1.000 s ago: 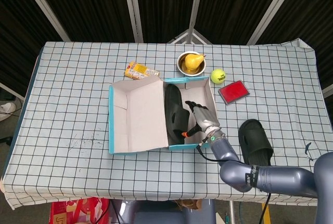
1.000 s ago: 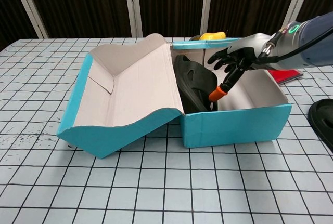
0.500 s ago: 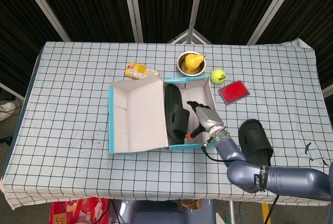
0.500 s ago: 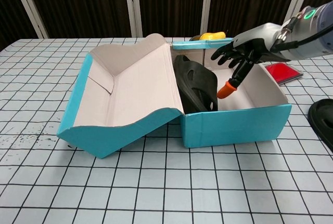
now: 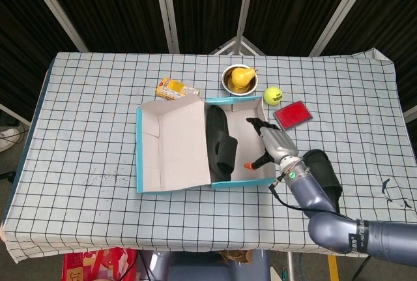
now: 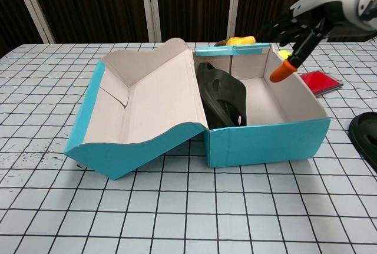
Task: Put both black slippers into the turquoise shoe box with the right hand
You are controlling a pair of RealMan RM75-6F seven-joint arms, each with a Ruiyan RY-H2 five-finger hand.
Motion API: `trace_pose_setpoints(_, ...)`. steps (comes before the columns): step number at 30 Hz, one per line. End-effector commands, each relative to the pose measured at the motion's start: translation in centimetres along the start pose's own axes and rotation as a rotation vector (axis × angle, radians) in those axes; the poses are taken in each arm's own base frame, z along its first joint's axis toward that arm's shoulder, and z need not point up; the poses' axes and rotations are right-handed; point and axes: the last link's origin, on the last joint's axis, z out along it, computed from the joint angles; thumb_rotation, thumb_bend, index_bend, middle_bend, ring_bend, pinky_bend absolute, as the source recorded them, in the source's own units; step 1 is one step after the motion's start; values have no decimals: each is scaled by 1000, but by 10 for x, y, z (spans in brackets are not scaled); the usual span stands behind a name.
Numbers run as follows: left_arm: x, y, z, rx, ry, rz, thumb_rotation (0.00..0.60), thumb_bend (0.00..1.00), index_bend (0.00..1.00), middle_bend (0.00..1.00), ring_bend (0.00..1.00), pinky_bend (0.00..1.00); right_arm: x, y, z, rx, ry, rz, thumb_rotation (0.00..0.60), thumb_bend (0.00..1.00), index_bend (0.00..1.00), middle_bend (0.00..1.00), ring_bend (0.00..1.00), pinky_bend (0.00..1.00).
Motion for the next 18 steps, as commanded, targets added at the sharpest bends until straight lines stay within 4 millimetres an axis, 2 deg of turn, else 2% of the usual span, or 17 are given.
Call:
trace_pose_setpoints(1, 0, 0, 0, 3, 2, -1, 600, 382, 42, 0, 0, 68, 28, 26, -23, -18, 87, -69, 600, 157, 0, 32, 0, 0)
trace_pose_setpoints(6, 1, -4, 1, 23, 5, -1, 600, 382, 42, 0, 0, 68, 48, 58, -41, -118, 108, -260, 600, 157, 0, 32, 0, 0)
trace_pose_setpoints(9, 0, -7, 3, 45, 6, 1, 600, 382, 42, 0, 0, 68, 53, 72, -47, -159, 91, -312, 600, 156, 0, 32, 0, 0)
trace_pose_setpoints(18, -4, -15, 11, 101, 0, 14, 600, 382, 42, 0, 0, 68, 63, 92, -48, -209, -59, -397, 600, 156, 0, 32, 0, 0)
